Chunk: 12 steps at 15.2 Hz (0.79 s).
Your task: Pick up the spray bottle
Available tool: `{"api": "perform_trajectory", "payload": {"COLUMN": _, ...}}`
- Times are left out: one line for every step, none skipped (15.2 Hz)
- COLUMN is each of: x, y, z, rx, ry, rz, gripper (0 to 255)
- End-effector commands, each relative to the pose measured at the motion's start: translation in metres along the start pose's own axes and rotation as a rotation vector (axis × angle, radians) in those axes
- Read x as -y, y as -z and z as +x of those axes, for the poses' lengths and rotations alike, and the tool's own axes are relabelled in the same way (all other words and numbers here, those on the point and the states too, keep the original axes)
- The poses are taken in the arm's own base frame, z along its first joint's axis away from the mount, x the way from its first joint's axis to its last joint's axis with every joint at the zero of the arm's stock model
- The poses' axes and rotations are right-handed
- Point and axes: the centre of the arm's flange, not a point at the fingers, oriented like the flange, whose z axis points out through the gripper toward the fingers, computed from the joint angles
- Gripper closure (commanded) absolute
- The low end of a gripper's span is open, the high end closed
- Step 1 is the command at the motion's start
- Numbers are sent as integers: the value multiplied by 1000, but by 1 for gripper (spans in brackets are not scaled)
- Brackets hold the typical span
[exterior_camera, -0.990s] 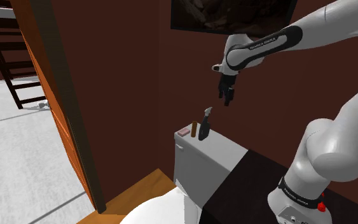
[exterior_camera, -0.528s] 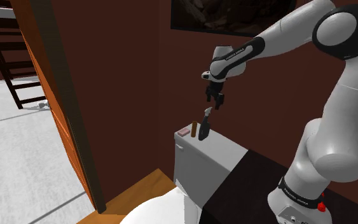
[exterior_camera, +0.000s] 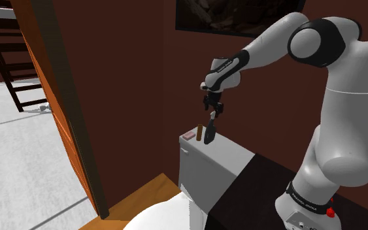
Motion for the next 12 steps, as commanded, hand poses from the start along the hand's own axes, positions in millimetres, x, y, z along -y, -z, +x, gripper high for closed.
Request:
{"api": "perform_trajectory", "payload": {"x": 0, "y": -11, "z": 1, "rx": 0, "ry": 2, "rz": -1, "gripper": 0}}
{"api": "perform_trajectory", "payload": {"x": 0, "y": -16, "z": 1, "rx": 0, "ry": 2, "rz": -1, "gripper": 0}}
{"api": "perform_trajectory", "payload": {"x": 1, "y": -24, "z": 1, "rx": 0, "ry": 2, "rz": -1, "gripper": 0}}
{"api": "perform_trajectory", "payload": {"x": 1, "y": -24, "z": 1, "rx": 0, "ry": 2, "rz": -1, "gripper": 0}}
{"api": "perform_trajectory", "payload": {"x": 1, "y": -24, "z": 1, "rx": 0, "ry": 2, "rz": -1, "gripper": 0}}
{"api": "perform_trajectory", "payload": {"x": 0, "y": -24, "z": 2, "rx": 0, "ry": 2, "rz": -1, "gripper": 255}}
{"api": "perform_trajectory", "payload": {"x": 1, "y": -24, "z": 2, "rx": 0, "ry": 2, "rz": -1, "gripper": 255}}
{"api": "perform_trajectory", "payload": {"x": 1, "y": -24, "z": 1, "rx": 0, "ry": 2, "rz": -1, "gripper": 255}}
{"api": "perform_trajectory", "payload": {"x": 1, "y": -24, "z": 1, "rx": 0, "ry": 2, "rz": -1, "gripper": 255}}
{"api": "perform_trajectory", "payload": {"x": 1, "y": -24, "z": 1, "rx": 0, "ry": 2, "rz": -1, "gripper": 255}}
{"api": "perform_trajectory", "payload": {"x": 1, "y": -24, "z": 1, "rx": 0, "ry": 2, "rz": -1, "gripper": 255}}
{"api": "perform_trajectory", "payload": {"x": 1, "y": -24, "z": 1, "rx": 0, "ry": 2, "rz": -1, "gripper": 255}}
